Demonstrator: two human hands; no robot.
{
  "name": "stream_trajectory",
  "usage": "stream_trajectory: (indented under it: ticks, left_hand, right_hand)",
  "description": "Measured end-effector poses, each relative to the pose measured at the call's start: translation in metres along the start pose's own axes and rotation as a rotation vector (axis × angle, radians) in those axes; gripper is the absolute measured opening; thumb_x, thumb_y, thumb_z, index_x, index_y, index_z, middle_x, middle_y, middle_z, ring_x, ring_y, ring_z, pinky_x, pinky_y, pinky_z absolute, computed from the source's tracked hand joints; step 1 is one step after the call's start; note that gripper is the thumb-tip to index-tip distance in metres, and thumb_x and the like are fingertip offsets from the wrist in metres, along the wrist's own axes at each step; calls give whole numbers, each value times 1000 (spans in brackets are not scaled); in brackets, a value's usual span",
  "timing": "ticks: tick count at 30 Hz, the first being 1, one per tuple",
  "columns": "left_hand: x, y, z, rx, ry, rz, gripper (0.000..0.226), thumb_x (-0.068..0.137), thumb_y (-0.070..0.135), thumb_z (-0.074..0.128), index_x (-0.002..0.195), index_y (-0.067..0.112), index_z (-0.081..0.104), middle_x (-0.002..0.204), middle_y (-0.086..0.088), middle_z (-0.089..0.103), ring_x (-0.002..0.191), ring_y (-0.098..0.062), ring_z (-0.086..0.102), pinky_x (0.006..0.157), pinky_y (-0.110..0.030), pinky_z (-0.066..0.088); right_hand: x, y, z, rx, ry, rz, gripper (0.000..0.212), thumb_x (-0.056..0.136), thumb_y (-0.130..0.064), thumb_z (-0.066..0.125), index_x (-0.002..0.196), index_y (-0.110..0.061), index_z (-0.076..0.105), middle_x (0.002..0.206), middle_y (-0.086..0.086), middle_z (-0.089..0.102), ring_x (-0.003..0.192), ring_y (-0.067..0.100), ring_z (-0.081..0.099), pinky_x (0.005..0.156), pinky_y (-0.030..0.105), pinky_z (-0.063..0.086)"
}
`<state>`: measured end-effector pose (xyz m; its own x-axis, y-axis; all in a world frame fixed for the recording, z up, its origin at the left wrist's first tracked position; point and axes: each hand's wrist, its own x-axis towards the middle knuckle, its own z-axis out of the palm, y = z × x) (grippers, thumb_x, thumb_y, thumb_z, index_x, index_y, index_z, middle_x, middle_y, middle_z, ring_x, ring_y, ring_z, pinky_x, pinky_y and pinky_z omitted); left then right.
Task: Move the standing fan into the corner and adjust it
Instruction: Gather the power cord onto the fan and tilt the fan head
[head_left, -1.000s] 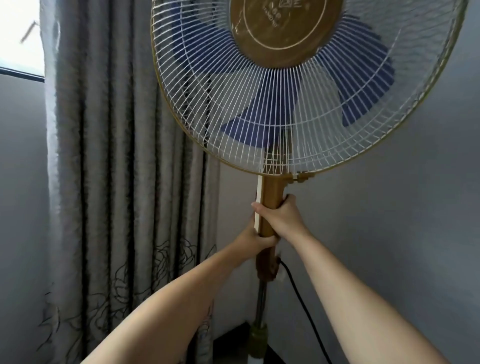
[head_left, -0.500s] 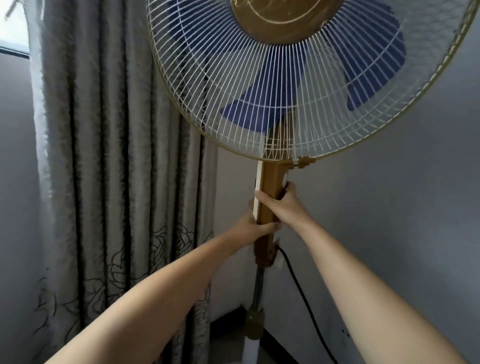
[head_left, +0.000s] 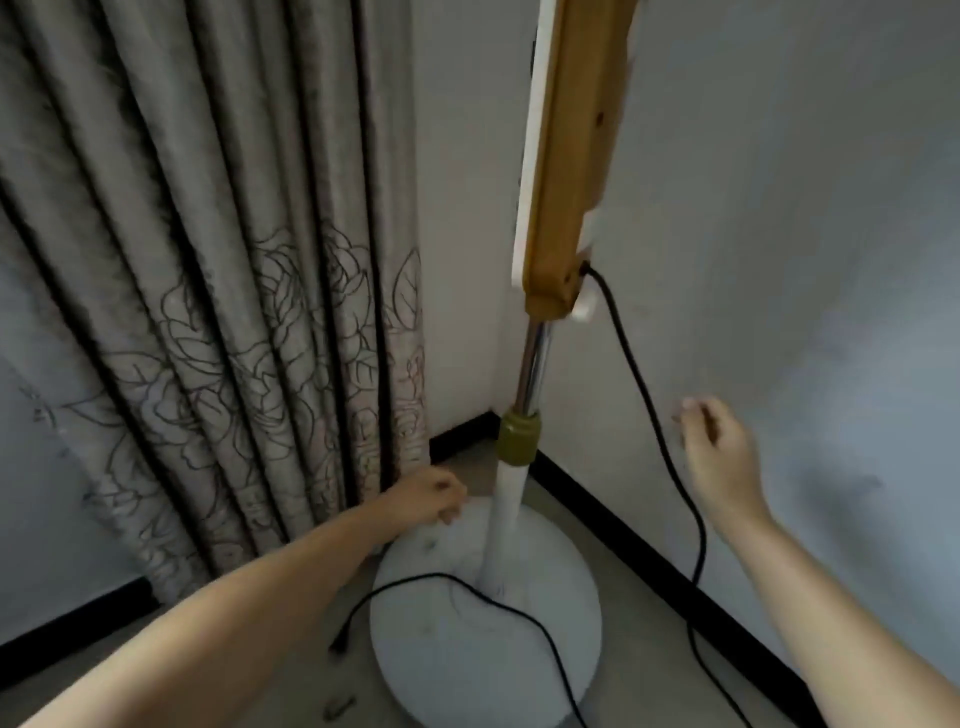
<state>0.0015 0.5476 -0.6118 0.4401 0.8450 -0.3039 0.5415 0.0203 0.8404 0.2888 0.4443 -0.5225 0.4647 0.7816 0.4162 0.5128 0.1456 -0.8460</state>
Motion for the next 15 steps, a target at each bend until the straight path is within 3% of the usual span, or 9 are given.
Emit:
stream_trajectory:
  ticks: [1, 3, 6, 8, 10, 12, 14, 15]
  left_hand:
    - [4, -24, 11, 22, -26, -48, 23, 94, 18, 53, 75, 16, 64, 74, -5, 64, 66, -13, 60, 77, -34, 55]
    - [3, -67, 34, 66, -64, -147, 30, 94, 17, 51, 66, 18, 62, 66, -2, 60, 56, -10, 57, 63, -26, 53]
    - [9, -126, 66, 116, -113, -227, 28, 91, 18, 51, 65, 19, 61, 65, 1, 61, 52, -7, 56, 52, -18, 48]
    - [14, -155, 80, 163, -129, -253, 26, 90, 18, 51, 65, 20, 58, 67, 3, 60, 54, -6, 55, 49, -14, 45]
    - [17, -180, 93, 164, -90, -250, 27, 90, 15, 50, 63, 18, 53, 69, 2, 57, 59, -8, 53, 53, -16, 43]
    - [23, -201, 103, 184, -12, -238, 26, 90, 14, 49, 64, 14, 49, 73, -2, 57, 66, -12, 53, 62, -22, 43]
    - [26, -216, 111, 258, 43, -203, 21, 92, 14, 47, 72, 13, 53, 82, -6, 61, 75, -16, 55, 69, -27, 46]
    - [26, -221, 114, 296, 62, -168, 18, 92, 14, 45, 78, 13, 57, 91, -8, 64, 82, -18, 58, 75, -30, 47]
  right_hand:
    - [-14, 12, -1, -64, 66, -93, 31, 95, -28, 45, 68, -13, 49, 56, 7, 45, 54, 0, 42, 52, 10, 32]
    - [-47, 29, 0, -181, 70, -302, 37, 93, -29, 40, 61, -12, 46, 51, -3, 36, 51, 3, 34, 47, 17, 26]
    - [-91, 59, 20, -349, -11, -505, 50, 100, -33, 33, 72, -1, 60, 54, 3, 54, 57, 9, 42, 51, 20, 34]
    - [-110, 76, 34, -363, 51, -470, 53, 100, -38, 33, 88, 6, 61, 67, 9, 63, 63, 11, 48, 56, 20, 39]
    - [-124, 83, 34, -252, 200, -352, 49, 97, -39, 40, 103, 7, 55, 90, -8, 60, 71, 1, 48, 63, 16, 38]
    - [-136, 85, 29, -137, 377, -411, 26, 95, -29, 48, 112, -10, 52, 101, -26, 51, 80, 0, 45, 70, 17, 36]
    - [-155, 78, 39, -102, 415, -572, 14, 93, -23, 50, 105, -25, 56, 90, -16, 52, 82, 1, 48, 74, 16, 36]
    - [-162, 77, 55, -129, 298, -668, 11, 93, -22, 49, 98, -22, 59, 84, -7, 52, 83, 0, 51, 78, 13, 37]
